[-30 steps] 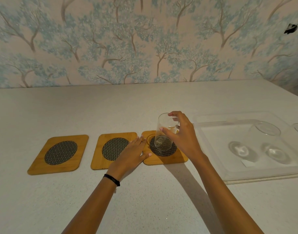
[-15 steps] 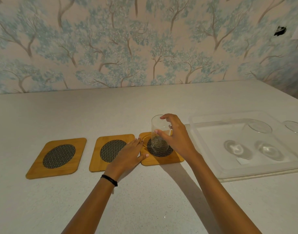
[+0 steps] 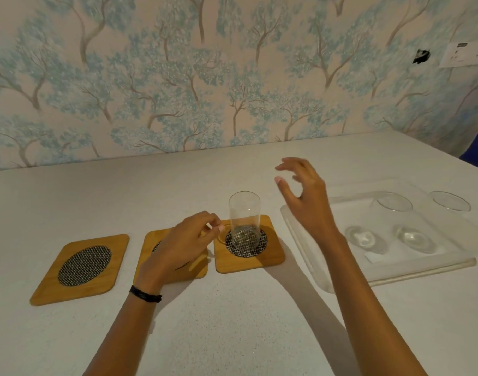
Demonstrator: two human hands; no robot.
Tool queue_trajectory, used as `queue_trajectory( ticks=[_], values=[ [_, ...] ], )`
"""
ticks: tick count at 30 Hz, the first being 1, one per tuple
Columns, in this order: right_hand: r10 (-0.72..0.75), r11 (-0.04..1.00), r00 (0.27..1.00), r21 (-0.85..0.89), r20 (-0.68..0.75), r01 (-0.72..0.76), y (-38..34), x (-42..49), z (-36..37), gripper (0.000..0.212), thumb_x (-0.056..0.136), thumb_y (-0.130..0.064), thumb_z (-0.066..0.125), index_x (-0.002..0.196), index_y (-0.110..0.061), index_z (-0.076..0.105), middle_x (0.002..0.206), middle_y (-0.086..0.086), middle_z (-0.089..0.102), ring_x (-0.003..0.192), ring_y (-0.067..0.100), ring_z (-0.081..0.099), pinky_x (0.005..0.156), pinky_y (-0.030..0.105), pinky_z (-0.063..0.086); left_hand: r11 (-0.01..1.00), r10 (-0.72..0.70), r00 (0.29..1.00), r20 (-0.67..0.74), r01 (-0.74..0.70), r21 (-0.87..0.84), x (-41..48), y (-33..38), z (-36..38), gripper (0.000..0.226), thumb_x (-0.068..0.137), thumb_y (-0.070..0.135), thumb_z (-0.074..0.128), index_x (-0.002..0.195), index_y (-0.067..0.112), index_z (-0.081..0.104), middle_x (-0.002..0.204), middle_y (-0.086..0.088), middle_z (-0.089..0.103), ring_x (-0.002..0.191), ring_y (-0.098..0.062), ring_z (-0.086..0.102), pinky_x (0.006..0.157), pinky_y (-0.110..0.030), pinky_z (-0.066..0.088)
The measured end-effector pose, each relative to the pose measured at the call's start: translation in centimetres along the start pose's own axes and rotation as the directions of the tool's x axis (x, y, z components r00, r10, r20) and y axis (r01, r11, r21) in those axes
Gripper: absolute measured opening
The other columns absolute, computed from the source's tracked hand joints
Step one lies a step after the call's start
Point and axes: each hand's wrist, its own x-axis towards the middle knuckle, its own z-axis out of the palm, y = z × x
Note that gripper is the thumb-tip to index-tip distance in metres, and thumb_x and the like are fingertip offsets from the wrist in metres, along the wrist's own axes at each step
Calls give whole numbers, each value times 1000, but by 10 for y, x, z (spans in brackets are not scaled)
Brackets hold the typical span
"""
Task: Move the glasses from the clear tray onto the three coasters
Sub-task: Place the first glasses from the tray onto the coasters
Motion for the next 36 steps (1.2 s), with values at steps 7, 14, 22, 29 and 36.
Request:
queue_trajectory(
  ticks=[7, 14, 22, 29, 36],
  values=[
    [73, 994, 981, -72, -178, -87, 23, 8, -79, 17, 90, -12, 53, 104, -11, 63, 112, 8, 61, 100, 13, 58, 85, 26, 48, 952, 218, 962, 166, -172, -252, 5, 50, 34, 21, 91, 43, 50, 108, 38, 62, 109, 20, 65, 101, 5, 58, 84, -10, 46],
    [227, 955, 948, -140, -222, -261, 55, -9, -142, 21, 91, -18, 54, 109, -11, 61, 117, 9, 62, 103, 16, 57, 88, 27, 44, 953, 299, 918, 261, -272, -136, 24, 81, 89, 36, 93, 43, 46, 128, 37, 46, 139, 10, 45, 123, -7, 46, 100, -19, 40],
    [508, 846, 855, -126, -105, -518, 91, -42, -182, 36, 88, -29, 59, 121, -16, 55, 130, 9, 56, 113, 19, 52, 90, 31, 42, 970, 222, 928, 299, -240, 26, 34, 101, 127, 55, 94, 46, 40, 145, 32, 23, 160, 2, 3, 146, -14, 1, 118, -40, 8],
    [567, 820, 823, -65, -29, -568, 101, -47, -190, 42, 84, -34, 63, 123, -21, 54, 129, 6, 57, 109, 14, 53, 89, 31, 43, 970, 212, 939, 271, -235, 54, 30, 99, 135, 54, 94, 48, 37, 144, 36, 20, 159, 6, 0, 146, -12, -4, 117, -39, 1],
    [580, 815, 802, -110, 144, -569, 105, -41, -170, 49, 81, -35, 67, 126, -22, 52, 129, 6, 56, 107, 15, 51, 88, 29, 40, 972, 211, 944, 253, -231, 51, 30, 97, 138, 52, 94, 50, 35, 143, 39, 20, 159, 9, 1, 145, -11, 0, 116, -37, 4]
  ],
)
